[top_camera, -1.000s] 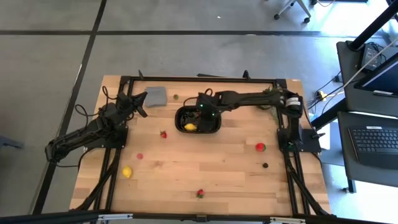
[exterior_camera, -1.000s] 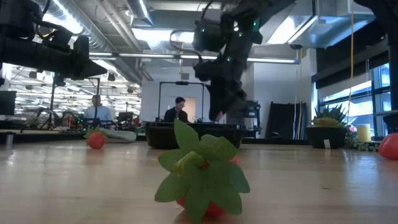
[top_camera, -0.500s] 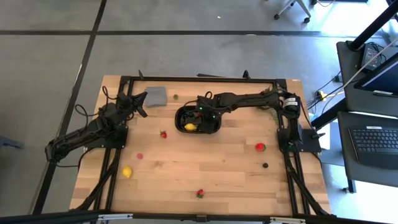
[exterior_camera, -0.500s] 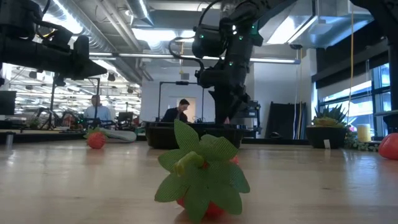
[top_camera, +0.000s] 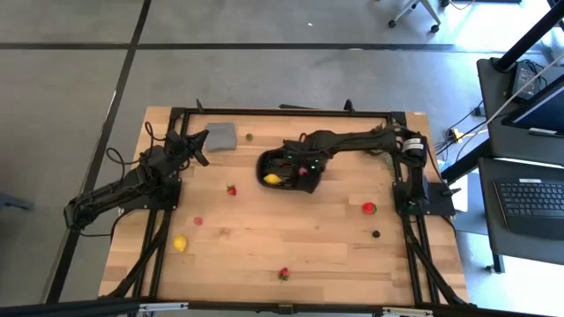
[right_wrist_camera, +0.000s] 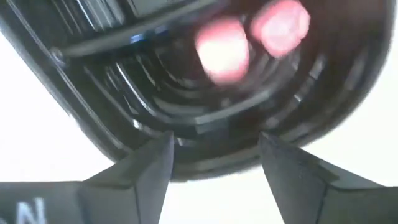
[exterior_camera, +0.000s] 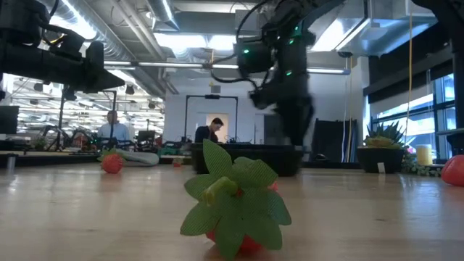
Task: Pick and placing Produce into tupperware
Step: Put the right red strawberry into the black container
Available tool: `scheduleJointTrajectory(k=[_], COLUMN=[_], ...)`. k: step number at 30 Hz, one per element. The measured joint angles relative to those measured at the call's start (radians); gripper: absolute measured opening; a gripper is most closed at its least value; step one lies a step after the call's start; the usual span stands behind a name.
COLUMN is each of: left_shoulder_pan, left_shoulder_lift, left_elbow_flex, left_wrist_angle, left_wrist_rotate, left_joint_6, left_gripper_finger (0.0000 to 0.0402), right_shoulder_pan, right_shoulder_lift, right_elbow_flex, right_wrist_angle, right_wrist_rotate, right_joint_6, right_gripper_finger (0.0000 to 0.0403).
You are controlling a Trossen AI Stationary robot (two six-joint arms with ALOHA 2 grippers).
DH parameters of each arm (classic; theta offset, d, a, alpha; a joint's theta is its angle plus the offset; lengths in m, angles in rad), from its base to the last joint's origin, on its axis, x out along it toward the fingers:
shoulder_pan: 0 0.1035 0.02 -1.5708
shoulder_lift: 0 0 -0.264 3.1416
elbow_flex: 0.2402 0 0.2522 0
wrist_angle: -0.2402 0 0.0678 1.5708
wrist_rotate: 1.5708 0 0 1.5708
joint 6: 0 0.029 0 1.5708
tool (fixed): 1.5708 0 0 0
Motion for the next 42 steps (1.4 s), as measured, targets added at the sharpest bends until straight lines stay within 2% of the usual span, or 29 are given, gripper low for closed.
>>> scheduleJointTrajectory(k=[5, 8, 11, 17, 21, 27, 30, 33, 42], left_shoulder_pan=[0.000, 0.000, 0.000, 0.000, 0.000, 0.000, 0.000, 0.000, 0.000], left_shoulder_lift=[0.000, 0.000, 0.000, 0.000, 0.000, 0.000, 0.000, 0.000, 0.000], left_elbow_flex=[0.000, 0.000, 0.000, 0.000, 0.000, 0.000, 0.000, 0.000, 0.000], left_wrist_angle=[0.000, 0.000, 0.000, 0.000, 0.000, 0.000, 0.000, 0.000, 0.000], left_wrist_rotate=[0.000, 0.000, 0.000, 0.000, 0.000, 0.000, 0.000, 0.000, 0.000], left_joint_6=[0.000, 0.000, 0.000, 0.000, 0.000, 0.000, 0.000, 0.000, -0.001], left_gripper_finger=[0.0000, 0.0000, 0.0000, 0.0000, 0.0000, 0.0000, 0.0000, 0.0000, 0.0000], right_shoulder_pan=[0.014, 0.036, 0.051, 0.105, 0.136, 0.180, 0.195, 0.206, 0.255], right_shoulder_lift=[-0.072, -0.133, -0.205, -0.340, -0.441, -0.530, -0.530, -0.530, -0.529], right_elbow_flex=[0.000, 0.000, 0.000, -0.008, -0.101, -0.336, -0.443, -0.523, -0.662], right_wrist_angle=[-0.261, -0.275, -0.284, -0.492, -0.480, -0.454, -0.406, -0.369, -0.218], right_wrist_rotate=[0.010, 0.068, 0.078, 0.083, 0.068, -0.046, -0.049, -0.051, -0.103], right_joint_6=[0.066, 0.094, 0.131, 0.282, 0.350, 0.461, 0.541, 0.533, 0.531], right_gripper_finger=[0.0245, 0.0245, 0.0245, 0.0245, 0.0246, 0.0246, 0.0246, 0.0246, 0.0246])
